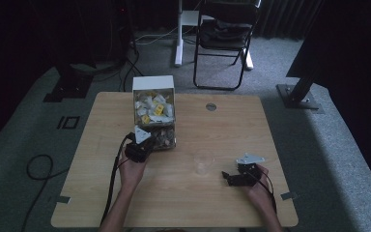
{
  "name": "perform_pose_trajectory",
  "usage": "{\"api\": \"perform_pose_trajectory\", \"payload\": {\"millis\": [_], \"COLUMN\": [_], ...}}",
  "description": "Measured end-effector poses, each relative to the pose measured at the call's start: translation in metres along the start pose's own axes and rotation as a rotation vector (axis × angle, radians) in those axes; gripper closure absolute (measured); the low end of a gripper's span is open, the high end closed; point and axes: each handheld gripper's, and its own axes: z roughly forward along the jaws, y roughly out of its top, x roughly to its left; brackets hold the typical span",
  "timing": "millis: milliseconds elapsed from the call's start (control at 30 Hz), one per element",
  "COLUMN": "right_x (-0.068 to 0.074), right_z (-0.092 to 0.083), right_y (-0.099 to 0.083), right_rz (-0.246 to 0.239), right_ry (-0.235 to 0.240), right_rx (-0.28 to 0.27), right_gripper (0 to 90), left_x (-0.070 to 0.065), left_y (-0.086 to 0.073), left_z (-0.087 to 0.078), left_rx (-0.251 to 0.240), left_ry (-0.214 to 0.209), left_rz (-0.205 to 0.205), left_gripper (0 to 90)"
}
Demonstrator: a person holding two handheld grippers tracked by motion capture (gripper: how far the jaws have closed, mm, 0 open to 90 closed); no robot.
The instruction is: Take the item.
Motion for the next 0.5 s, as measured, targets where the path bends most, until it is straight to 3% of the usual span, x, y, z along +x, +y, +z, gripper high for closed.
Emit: {"api": "perform_pose_trajectory", "payload": {"millis": [500], "right_x": [0.0], "right_z": [0.0], "right_y": [0.0], "right_rz": [-0.001], "right_ry": [0.0], "right_rx": [0.0], "right_gripper": [14.2], "left_x": [-0.002], "left_y": [0.012], "left_z": [-0.013], "left_rx": [-0.025], "left_ry": [-0.053], "left_rz": [0.006], "left_gripper": [90.0]}}
